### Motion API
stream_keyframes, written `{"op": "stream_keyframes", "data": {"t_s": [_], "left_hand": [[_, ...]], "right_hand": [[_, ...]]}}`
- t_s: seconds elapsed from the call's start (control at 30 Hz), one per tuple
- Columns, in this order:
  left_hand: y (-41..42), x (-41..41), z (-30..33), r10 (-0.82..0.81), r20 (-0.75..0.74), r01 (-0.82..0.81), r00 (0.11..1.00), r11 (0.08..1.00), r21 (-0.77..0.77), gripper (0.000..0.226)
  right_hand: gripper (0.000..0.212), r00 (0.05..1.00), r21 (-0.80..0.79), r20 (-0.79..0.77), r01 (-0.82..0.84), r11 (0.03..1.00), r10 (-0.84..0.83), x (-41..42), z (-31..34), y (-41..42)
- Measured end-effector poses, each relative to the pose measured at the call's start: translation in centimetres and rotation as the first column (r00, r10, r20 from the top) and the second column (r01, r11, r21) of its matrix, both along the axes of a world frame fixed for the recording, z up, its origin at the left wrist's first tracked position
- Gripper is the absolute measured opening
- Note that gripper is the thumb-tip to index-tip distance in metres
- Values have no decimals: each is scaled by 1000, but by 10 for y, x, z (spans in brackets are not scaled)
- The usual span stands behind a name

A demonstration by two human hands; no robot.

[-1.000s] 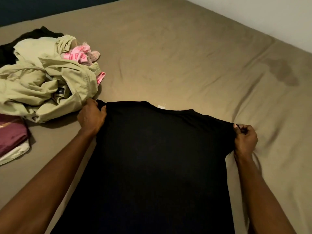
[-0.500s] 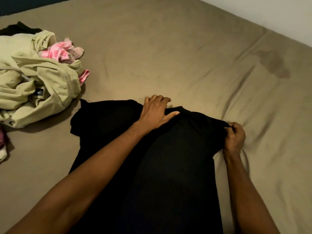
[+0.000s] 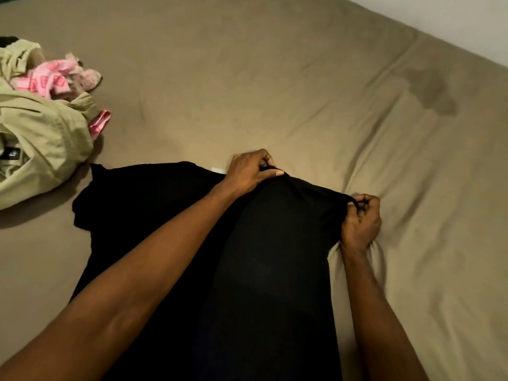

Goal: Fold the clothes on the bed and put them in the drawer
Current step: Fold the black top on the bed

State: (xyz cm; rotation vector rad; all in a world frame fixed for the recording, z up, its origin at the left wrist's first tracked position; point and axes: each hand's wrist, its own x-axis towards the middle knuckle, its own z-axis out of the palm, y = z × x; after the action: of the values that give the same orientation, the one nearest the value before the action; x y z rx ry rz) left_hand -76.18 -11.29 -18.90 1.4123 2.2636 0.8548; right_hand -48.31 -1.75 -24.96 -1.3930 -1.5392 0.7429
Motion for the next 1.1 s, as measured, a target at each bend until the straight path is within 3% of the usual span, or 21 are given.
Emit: {"op": "stream_keyframes", "data": {"t_s": [0.07,0.23,0.33,0.47,0.63,0.73,0.83,0.9,0.97,1.03,1.1], "left_hand": [[-8,3,5,-3,10,3,1000,999,49,39],[-74,5,11,73,-338,-35,938,993,116,48],[-147,4,10,191,-379,-166,906,981,97,50],[-266,-2,10,342,-282,-334,896,939,78,57],[-392,-16,15,345,-342,-418,874,893,-168,75],[-425,-25,15,441,-242,-471,864,879,-81,65],[-412,-31,30,635,1,-633,772,770,72,44],[-392,-43,34,705,172,-722,687,690,52,37],[-369,-61,32,740,289,-770,607,637,-15,43],[-347,-78,24,762,341,-788,550,609,-92,56],[-332,-90,20,795,340,-815,501,567,-124,52]], "right_hand": [[19,1000,20,20,-2,1000,2,-1,3,-3],[23,997,-1,78,9,1000,-8,-1,6,-4],[26,993,-45,120,-4,999,10,-1,10,-1],[56,996,-92,79,40,995,-33,4,24,0],[45,985,-37,174,14,999,-8,-2,49,-29],[50,872,69,471,118,991,-137,-28,68,-71],[65,777,183,610,54,982,-156,-61,82,-106],[69,735,199,672,-61,978,-91,-88,83,-130],[56,738,220,674,-241,945,31,-125,82,-159],[43,708,191,665,-467,863,236,-165,80,-191],[41,602,117,672,-662,740,433,-206,75,-221]]}}
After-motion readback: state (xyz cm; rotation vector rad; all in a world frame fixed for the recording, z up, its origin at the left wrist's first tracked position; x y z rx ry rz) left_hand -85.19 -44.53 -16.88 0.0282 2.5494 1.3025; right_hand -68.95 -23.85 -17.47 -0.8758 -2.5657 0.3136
